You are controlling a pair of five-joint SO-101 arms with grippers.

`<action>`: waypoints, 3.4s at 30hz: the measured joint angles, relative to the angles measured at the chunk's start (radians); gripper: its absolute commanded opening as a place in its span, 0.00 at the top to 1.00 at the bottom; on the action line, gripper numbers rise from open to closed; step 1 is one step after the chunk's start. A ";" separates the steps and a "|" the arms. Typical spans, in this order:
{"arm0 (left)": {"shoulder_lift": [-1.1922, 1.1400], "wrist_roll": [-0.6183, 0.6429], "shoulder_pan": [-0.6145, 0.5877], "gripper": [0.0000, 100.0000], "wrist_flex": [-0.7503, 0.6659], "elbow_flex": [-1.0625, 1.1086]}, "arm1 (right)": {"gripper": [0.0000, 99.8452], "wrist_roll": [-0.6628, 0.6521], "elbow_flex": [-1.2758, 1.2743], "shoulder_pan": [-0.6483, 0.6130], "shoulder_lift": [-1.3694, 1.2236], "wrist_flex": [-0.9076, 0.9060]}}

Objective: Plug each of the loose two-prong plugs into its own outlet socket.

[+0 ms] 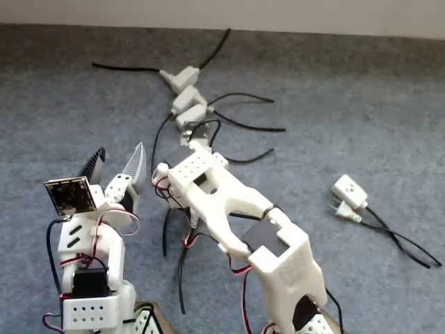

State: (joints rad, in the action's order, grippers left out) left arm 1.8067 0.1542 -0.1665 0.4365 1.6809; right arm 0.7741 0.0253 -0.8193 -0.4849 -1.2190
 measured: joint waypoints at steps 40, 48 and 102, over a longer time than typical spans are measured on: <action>0.000 0.000 0.209 0.73 -0.051 0.000 | 0.99 -1.203 0.229 0.218 0.420 -0.428; 0.000 0.000 0.371 0.73 -0.071 0.000 | 0.99 -1.402 0.229 0.219 0.474 -0.488; 0.000 0.002 0.405 0.73 -0.072 0.011 | 0.99 -1.396 0.213 0.193 0.804 -0.509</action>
State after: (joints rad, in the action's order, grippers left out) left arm 1.8067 0.1557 0.2386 0.3644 1.6916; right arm -0.6222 0.2386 -0.6260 0.3191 -1.7285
